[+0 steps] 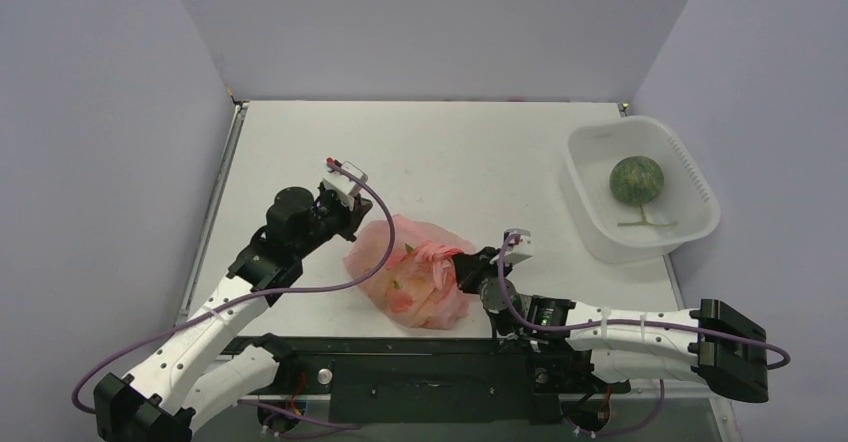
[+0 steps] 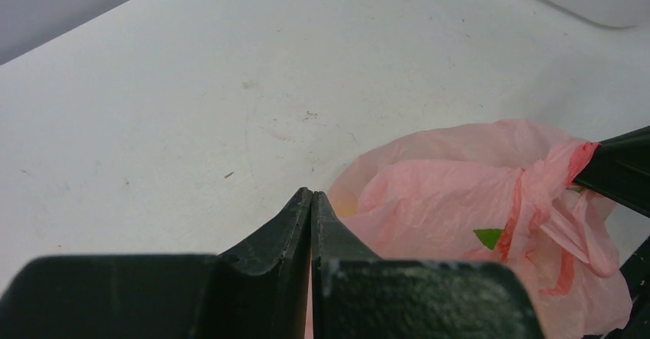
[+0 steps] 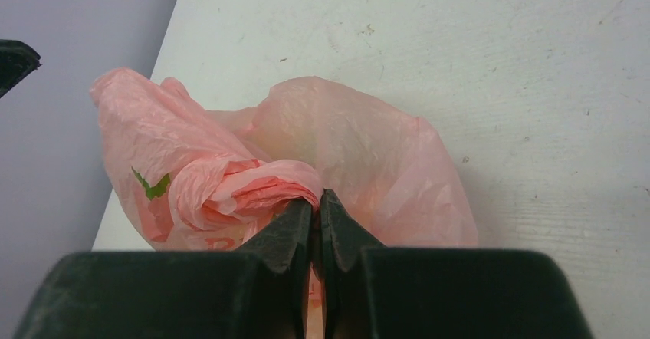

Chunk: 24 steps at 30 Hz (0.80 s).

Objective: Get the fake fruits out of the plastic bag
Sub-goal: Untie the plastic bag at the center of the board.

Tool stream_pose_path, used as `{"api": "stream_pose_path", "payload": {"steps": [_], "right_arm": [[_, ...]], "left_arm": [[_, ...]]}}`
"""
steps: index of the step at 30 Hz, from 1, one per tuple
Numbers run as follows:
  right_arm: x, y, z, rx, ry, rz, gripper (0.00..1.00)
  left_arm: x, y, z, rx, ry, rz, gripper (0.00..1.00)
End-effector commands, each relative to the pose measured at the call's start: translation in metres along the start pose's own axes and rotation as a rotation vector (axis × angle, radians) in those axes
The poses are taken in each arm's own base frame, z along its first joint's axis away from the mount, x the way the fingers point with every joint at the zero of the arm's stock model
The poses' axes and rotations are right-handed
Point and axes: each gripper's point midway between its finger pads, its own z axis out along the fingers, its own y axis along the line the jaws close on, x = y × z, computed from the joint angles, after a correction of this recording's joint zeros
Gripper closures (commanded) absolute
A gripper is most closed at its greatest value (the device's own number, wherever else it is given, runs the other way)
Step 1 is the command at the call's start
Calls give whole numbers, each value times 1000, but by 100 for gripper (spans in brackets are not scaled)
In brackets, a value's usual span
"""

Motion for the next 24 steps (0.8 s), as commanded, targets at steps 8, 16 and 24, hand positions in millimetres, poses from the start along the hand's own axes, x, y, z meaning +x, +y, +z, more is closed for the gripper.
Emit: {"api": "stream_pose_path", "payload": {"steps": [8, 16, 24], "right_arm": [[-15, 30, 0, -95, 64, -273, 95], [-12, 60, 3, -187, 101, -268, 95], [-21, 80, 1, -238, 94, -255, 94]], "left_arm": [[5, -76, 15, 489, 118, -23, 69], [27, -102, 18, 553, 184, 1, 50], [56, -110, 31, 539, 325, 46, 56]]}}
